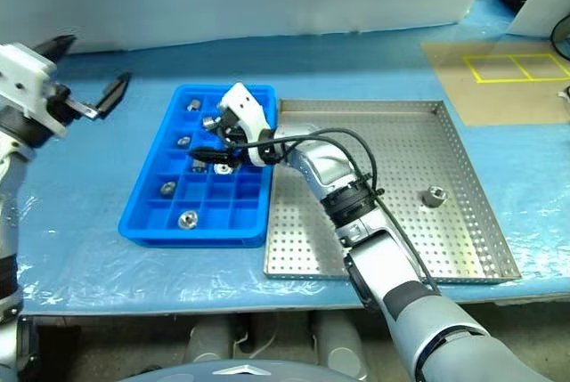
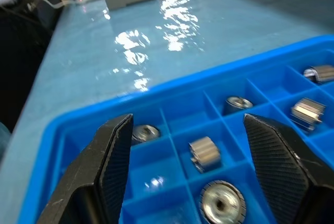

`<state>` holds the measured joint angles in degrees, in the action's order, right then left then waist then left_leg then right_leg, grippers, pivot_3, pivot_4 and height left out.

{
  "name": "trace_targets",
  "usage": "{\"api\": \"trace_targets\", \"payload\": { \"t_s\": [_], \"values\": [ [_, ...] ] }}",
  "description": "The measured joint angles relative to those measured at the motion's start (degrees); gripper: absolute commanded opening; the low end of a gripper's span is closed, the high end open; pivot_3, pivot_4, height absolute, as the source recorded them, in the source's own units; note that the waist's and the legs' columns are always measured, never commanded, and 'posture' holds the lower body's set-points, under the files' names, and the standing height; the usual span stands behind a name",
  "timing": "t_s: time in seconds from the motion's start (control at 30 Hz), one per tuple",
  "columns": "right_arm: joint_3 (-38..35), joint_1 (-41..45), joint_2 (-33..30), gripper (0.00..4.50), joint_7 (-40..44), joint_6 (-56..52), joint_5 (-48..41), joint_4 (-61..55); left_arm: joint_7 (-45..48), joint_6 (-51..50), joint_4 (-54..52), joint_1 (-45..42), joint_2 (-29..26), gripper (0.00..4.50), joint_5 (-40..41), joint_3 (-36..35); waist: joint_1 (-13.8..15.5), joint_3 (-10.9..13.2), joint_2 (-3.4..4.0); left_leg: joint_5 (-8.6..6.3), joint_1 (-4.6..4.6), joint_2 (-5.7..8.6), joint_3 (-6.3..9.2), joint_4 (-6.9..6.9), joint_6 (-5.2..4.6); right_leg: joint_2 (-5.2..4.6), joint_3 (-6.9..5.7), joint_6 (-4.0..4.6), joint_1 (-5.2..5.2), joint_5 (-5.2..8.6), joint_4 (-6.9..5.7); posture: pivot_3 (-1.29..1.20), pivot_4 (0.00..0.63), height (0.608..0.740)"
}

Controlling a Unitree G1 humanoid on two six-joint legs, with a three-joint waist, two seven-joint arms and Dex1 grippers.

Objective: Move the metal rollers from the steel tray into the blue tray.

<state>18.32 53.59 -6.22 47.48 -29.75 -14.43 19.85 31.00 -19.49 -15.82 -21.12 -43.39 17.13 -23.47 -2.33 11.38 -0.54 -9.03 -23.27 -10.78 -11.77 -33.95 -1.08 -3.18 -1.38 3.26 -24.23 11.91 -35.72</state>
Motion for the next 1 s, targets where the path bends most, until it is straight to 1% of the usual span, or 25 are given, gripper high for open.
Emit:
{"api": "trace_targets", "payload": {
  "t_s": [0.1,0.13,0.23,0.3,0.37,0.43,0.53,0.57,0.67,0.8,0.83,0.93,1.0],
  "values": [
    [-0.2,0.1,-2.0,3.44,2.4,2.8,1.0,0.7,1.2,-3.2,-1.8,0.9,-0.3,4.46,3.4,-0.9,0.0,0.0,0.0,0.0,0.02,-0.03,0.0,0.0,0.0,0.01,0.0,0.01,0.0,0.0,-0.02,-0.38,0.15,0.74],
    [-1.4,0.6,-4.8,3.44,5.6,3.8,0.5,1.4,2.5,-5.3,-5.8,2.4,-0.1,4.46,6.4,-0.3,0.1,0.0,-0.01,-0.01,-0.01,-0.03,0.0,-0.02,-0.03,0.01,0.0,0.01,0.01,0.0,-0.01,-0.39,0.15,0.74],
    [-5.1,1.7,-11.2,3.44,11.0,6.1,-0.2,2.5,3.4,-7.5,-10.9,3.5,0.8,4.46,10.1,1.4,0.7,0.0,-0.01,-0.09,0.02,-0.02,0.0,-0.15,-0.16,-0.01,-0.01,0.01,0.11,-0.01,-0.01,-0.4,0.15,0.74],
    [-6.3,2.4,-17.0,3.44,15.5,9.5,0.3,4.1,3.4,-8.3,-12.1,2.9,2.7,4.46,11.9,3.9,0.8,0.0,0.0,-0.23,0.21,-0.02,0.0,-0.22,-0.38,-0.01,-0.01,0.01,0.31,-0.01,-0.02,-0.43,0.15,0.74],
    [-6.3,2.3,-22.3,3.44,17.9,12.7,2.6,7.6,3.7,-8.6,-11.6,1.5,5.1,4.46,12.6,7.4,0.9,0.0,0.0,-0.24,0.33,-0.03,0.0,-0.27,-0.41,-0.01,-0.01,0.01,0.48,0.0,-0.02,-0.48,0.15,0.74],
    [-6.5,1.3,-26.6,3.44,18.0,15.0,5.2,11.7,4.9,-8.6,-11.0,-0.2,7.8,4.46,13.2,11.9,0.7,0.0,-0.01,-0.25,0.33,-0.02,0.0,-0.33,-0.42,-0.01,0.0,0.01,0.54,0.0,0.0,-0.51,0.15,0.74],
    [-8.8,-2.7,-30.7,3.44,17.4,15.0,5.8,13.0,7.9,-8.2,-7.3,-3.6,12.0,4.46,13.3,18.5,-0.2,0.0,0.0,-0.28,0.3,0.01,-0.01,-0.36,-0.49,0.0,0.0,0.0,0.56,-0.01,0.03,-0.58,0.15,0.74],
    [-9.5,-4.1,-32.0,3.44,17.1,14.5,5.8,12.4,9.0,-7.8,-5.7,-4.6,13.1,4.46,13.3,20.2,-0.7,0.0,0.01,-0.29,0.28,0.01,-0.01,-0.36,-0.52,0.01,0.01,0.0,0.54,-0.01,0.03,-0.65,0.15,0.74],
    [-13.3,-9.2,-35.5,3.44,14.0,12.1,5.7,8.4,12.7,-5.9,-0.2,-7.4,16.2,4.46,13.0,24.1,-2.4,0.0,0.04,-0.33,0.16,-0.03,-0.01,-0.35,-0.62,0.13,0.01,-0.01,0.45,-0.01,0.15,-0.72,0.15,0.74],
    [-18.2,-15.9,-37.1,3.44,10.2,5.7,4.0,-1.1,16.2,-2.7,6.4,-10.6,19.8,4.46,11.8,27.0,-5.6,0.0,0.04,-0.48,0.03,-0.02,-0.01,-0.34,-0.87,0.2,0.0,-0.04,0.45,0.0,0.43,-0.77,0.15,0.74],
    [-19.2,-17.2,-37.3,3.44,9.6,3.6,3.2,-3.2,17.2,-2.3,7.8,-11.3,20.1,4.46,11.7,27.6,-6.7,0.0,0.06,-0.51,0.02,0.0,-0.01,-0.34,-0.92,0.19,-0.01,-0.04,0.47,0.0,0.49,-0.82,0.15,0.74],
    [-22.1,-21.3,-39.0,3.44,6.7,0.0,2.9,-5.7,21.1,-3.0,9.6,-12.4,20.3,4.46,12.1,29.1,-9.6,-0.1,0.14,-0.62,0.04,0.03,0.02,-0.34,-1.13,0.19,-0.13,-0.16,0.79,-0.06,0.96,-0.84,0.15,0.74],
    [-23.5,-23.8,-40.0,3.44,6.0,-1.7,2.7,-6.9,23.0,-3.7,9.9,-12.5,20.1,4.46,12.6,29.3,-11.0,-0.1,0.14,-0.72,0.09,0.09,0.02,-0.34,-1.24,0.15,-0.15,-0.23,0.93,-0.02,1.1,-0.86,0.15,0.74]
  ]
}}
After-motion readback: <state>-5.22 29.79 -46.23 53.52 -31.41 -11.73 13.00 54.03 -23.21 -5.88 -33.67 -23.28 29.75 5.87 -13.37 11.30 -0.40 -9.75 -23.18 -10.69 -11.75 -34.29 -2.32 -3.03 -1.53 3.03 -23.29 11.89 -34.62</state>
